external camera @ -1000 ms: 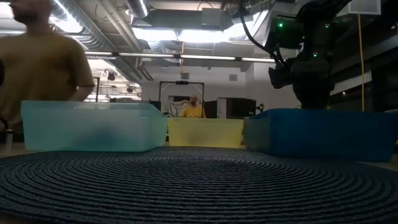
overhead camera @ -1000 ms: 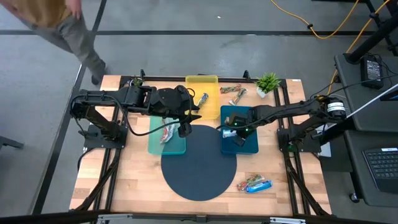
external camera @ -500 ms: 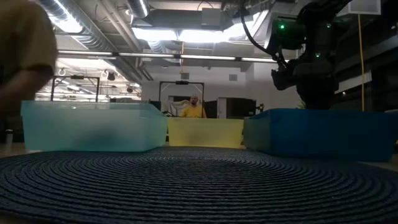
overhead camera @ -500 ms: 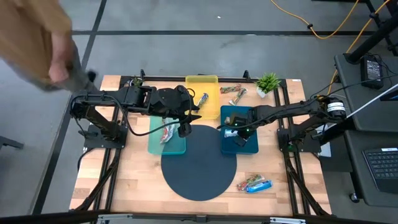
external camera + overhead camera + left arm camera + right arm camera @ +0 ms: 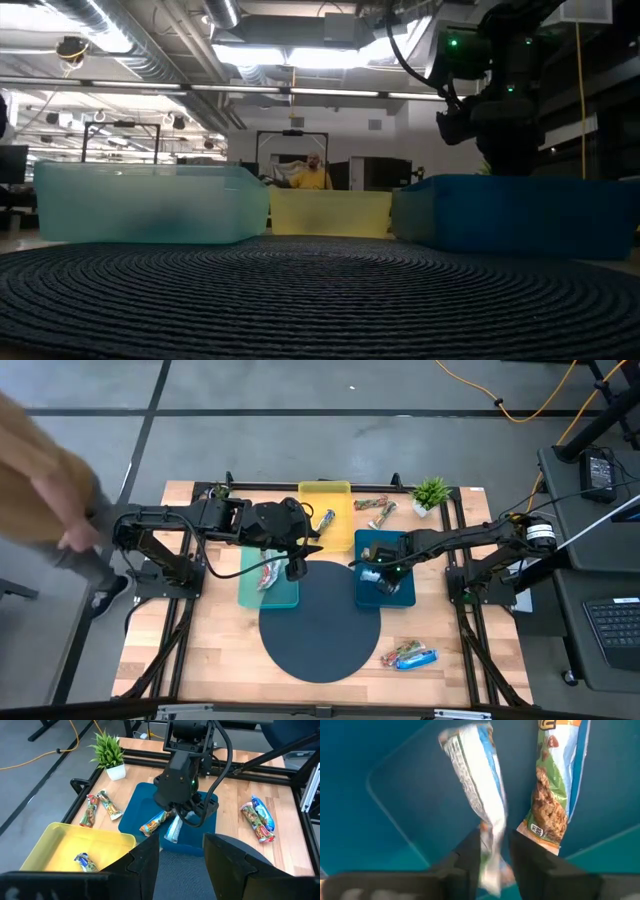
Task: Pick and place Granola Bars by type
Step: Put the orange granola bar into the blue bin, then put the red granola bar into the light blue bin
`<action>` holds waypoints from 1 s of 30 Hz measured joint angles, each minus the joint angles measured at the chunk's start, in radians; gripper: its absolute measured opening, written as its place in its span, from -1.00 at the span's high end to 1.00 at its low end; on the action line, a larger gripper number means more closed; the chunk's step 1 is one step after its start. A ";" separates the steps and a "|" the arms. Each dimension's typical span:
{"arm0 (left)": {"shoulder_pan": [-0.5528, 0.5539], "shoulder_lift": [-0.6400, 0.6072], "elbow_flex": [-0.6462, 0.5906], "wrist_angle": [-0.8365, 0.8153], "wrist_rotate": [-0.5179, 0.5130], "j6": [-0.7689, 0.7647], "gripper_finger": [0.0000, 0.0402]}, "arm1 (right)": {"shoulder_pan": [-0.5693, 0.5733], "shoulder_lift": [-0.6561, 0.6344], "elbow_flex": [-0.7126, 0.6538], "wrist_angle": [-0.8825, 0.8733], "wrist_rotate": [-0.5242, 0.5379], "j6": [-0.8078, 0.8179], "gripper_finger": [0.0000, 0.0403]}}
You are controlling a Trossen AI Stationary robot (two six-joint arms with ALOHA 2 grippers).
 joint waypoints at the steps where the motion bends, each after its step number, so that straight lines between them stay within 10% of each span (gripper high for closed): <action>1: 0.000 0.000 0.000 -0.005 0.000 0.000 0.29 | 0.000 0.000 0.000 0.000 -0.001 0.002 0.42; 30: 0.000 0.000 0.000 -0.037 -0.003 0.027 0.29 | 0.009 -0.258 0.176 -0.203 0.126 0.031 0.21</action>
